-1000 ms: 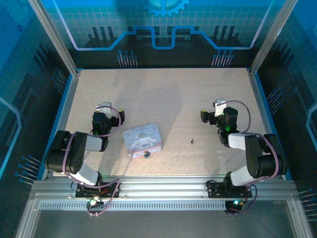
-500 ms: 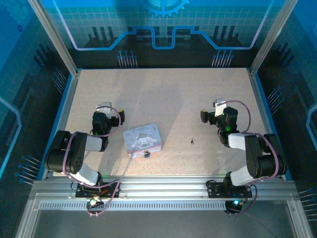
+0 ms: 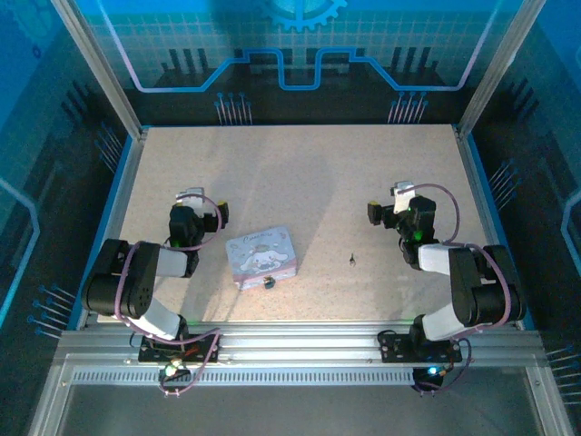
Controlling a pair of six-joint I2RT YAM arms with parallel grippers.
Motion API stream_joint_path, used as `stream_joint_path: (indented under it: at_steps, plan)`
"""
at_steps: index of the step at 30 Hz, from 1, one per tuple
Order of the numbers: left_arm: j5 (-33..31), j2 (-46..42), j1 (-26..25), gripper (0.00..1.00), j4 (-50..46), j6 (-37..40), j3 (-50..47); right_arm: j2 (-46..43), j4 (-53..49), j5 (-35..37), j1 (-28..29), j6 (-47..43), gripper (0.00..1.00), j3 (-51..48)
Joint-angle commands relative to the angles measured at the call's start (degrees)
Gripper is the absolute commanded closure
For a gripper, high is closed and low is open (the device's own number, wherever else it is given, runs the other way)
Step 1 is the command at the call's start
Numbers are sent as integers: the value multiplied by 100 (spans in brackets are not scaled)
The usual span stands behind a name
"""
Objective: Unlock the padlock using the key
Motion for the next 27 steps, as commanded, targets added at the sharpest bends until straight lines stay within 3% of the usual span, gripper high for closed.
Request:
stream_joint_path:
  at_steps: [1,17,27]
  plan:
    - [105,-14,37,1,-50,32,126,68,177,-84,-2,-16,0,-50]
    - [69,-251,64,1,221,-15,-125,-62,-58,-29,-46,61,0,28]
    - [-186,-1335,-22,1,-903,-14,-24,-888,-1071,-36,-20,73,0,125]
